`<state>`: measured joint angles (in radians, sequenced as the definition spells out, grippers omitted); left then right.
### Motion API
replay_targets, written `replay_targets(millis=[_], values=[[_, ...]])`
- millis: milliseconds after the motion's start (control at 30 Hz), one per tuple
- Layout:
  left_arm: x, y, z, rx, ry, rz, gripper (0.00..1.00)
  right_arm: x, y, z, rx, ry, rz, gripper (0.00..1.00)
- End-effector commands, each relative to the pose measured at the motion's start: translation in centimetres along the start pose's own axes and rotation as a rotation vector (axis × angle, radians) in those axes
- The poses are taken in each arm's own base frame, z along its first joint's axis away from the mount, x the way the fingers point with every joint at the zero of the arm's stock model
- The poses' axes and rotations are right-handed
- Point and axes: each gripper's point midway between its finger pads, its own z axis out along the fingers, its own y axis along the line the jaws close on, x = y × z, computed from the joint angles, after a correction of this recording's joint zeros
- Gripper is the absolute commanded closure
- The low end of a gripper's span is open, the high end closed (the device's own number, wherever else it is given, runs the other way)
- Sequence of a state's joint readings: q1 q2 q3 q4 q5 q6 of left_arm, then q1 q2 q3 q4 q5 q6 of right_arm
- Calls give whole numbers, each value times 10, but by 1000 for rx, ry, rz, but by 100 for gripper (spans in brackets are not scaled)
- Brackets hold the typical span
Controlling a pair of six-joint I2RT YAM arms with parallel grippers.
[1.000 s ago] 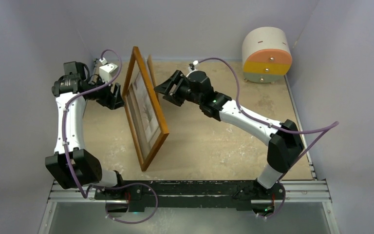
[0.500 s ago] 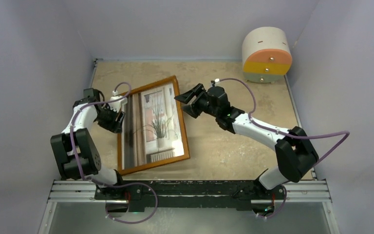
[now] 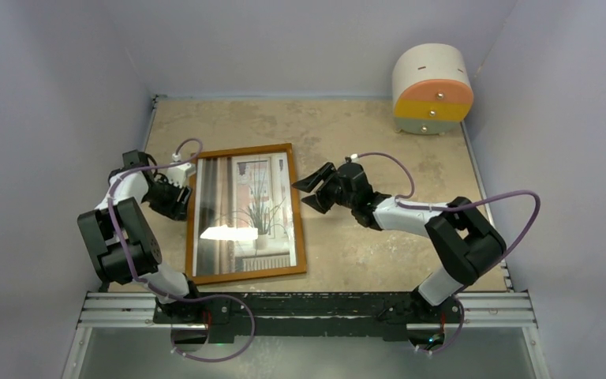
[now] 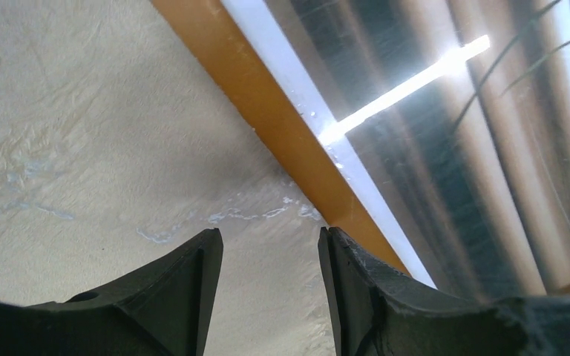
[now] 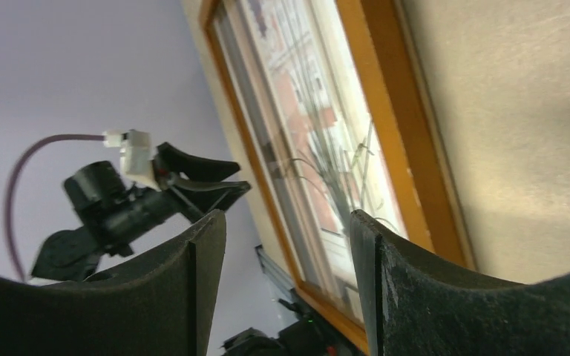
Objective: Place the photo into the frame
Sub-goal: Turn over the photo frame at the center of the board, then reset both arms
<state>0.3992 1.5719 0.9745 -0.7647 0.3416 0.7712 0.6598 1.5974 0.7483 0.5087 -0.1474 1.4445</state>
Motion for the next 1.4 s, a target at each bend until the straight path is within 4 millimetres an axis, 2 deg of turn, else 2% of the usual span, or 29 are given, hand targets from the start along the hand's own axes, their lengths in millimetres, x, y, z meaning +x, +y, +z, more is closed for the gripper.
replay_targets(millis=[0,200,267,300,367,433,500,633,733,800,833,867,933,1067,1167,1267,1367], values=[[-23,-5,-19,51,-90,60,46,-12,-4,1,59,-45,-138,35],[-50,-7,-41,81,-160,73,43,-34,-13,-4,196,-117,-345,31],[-60,-4,-51,66,-189,77,37,-46,-15,-11,250,-154,-435,27],[-65,-2,-56,50,-204,74,29,-52,-15,-16,283,-175,-484,23],[-75,0,-67,19,-241,74,18,-68,-20,-30,367,-231,-571,12],[-88,-3,-78,2,-311,83,13,-84,-24,-48,420,-292,-647,2],[-99,-13,-81,2,-368,84,10,-96,-26,-67,457,-353,-714,1],[-113,-33,-66,-2,-428,80,8,-124,-36,-107,540,-482,-736,1],[-118,-38,-50,13,-487,36,7,-154,-46,-138,631,-663,-743,1],[-123,-41,-40,27,-543,29,6,-168,-54,-154,645,-780,-828,1],[-124,-41,-35,28,-569,22,6,-173,-70,-164,689,-821,-893,1],[-127,-40,-31,21,-599,22,6,-179,-77,-176,719,-877,-932,1],[-130,-39,-25,9,-649,20,5,-188,-82,-196,732,-998,-967,1],[-135,-38,-19,-26,-770,31,4,-202,-93,-225,673,-1182,-900,1],[-130,-41,-12,-49,-839,30,4,-214,-104,-235,603,-1251,-833,1],[-122,-48,0,-36,-871,18,3,-225,-112,-236,597,-1270,-815,1],[-121,-47,3,-55,-914,14,3,-237,-119,-231,610,-1252,-837,1]])
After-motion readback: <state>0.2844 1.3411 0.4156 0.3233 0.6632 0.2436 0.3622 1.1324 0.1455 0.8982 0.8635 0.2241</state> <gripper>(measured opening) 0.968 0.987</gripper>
